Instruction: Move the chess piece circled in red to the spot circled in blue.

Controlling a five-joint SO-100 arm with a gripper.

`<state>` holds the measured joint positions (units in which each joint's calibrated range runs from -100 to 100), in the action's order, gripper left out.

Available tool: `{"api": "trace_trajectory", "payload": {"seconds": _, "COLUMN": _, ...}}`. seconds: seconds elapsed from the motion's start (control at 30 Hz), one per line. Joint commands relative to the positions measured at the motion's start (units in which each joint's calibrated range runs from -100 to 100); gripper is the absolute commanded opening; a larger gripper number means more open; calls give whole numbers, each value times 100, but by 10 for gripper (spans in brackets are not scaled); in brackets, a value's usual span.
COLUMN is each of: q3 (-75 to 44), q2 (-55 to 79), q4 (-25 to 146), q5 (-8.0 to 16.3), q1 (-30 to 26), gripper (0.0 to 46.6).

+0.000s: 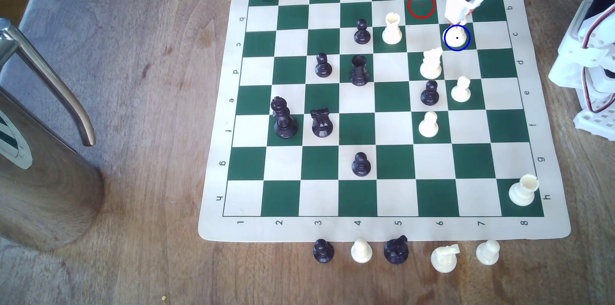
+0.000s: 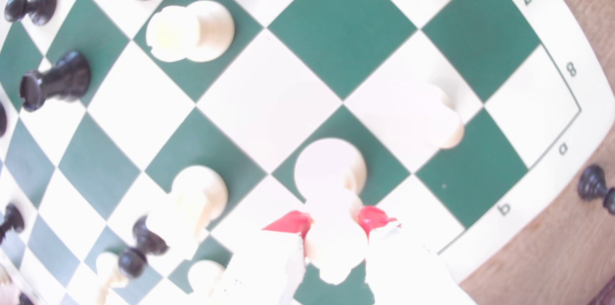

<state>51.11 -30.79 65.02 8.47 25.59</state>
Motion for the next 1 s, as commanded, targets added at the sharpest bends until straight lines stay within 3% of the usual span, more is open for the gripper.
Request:
{"api": "trace_trajectory", "payload": {"seconds": 0.0, "q3": -79, "q2": 57, "q4": -24, "q5": -54, "q1": 73, "gripper": 35}}
{"api": "trace_trajectory", "payload": {"seconds": 0.17, "q3": -61, "q2": 57, "q4": -16, "q5": -68, "q1": 89, "gripper": 41}}
{"api": "trace_trajectory", "payload": {"seconds": 0.2, "q3": -79, "q2": 66, "q4": -16, "q5": -68, "q1": 112, "gripper": 95}}
{"api": "trace_trajectory", "payload": {"seconds": 0.27, "q3": -88, "q2": 66, "q4": 9, "q5": -93, "q1": 128, "gripper": 138}}
{"api": "trace_trajectory", "payload": {"seconds": 0.47, "q3": -61, "q2": -11, "q4": 50, "q5": -103, "q1": 151, "gripper": 187}}
{"api": "trace_trajectory", "payload": {"seconds": 0.73, "q3": -61, "q2": -520, "q4": 509, "q5": -117, "q1": 81, "gripper": 196}}
{"api": "trace_trajectory", "payload": {"seconds": 0.97, "q3": 57, "q2": -1785, "q4": 1442, "q5": -161, "q1": -209, "gripper": 199}}
